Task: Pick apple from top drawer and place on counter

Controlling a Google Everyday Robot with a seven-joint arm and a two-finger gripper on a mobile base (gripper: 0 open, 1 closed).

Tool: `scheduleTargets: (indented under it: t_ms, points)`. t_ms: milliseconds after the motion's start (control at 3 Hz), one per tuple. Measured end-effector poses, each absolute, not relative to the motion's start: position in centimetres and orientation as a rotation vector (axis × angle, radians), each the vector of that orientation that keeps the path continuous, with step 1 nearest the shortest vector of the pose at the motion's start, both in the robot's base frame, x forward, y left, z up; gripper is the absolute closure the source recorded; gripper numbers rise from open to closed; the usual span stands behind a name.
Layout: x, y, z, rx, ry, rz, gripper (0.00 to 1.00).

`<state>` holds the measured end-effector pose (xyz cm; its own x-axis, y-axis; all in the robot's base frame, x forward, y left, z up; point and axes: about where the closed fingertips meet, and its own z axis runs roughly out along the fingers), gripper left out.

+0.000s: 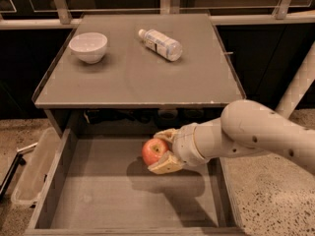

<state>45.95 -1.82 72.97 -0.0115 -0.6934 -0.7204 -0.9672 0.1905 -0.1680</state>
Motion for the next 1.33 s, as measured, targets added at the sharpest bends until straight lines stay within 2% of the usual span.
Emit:
scheduleTargets:
  t_ms: [667,1333]
  points:
    - [46.4,-4.5,82.9,-1.567,1.692,0.326,1.0]
    - [51.1,-7.2,89.2,-1.487,1.7,0.232,1.0]
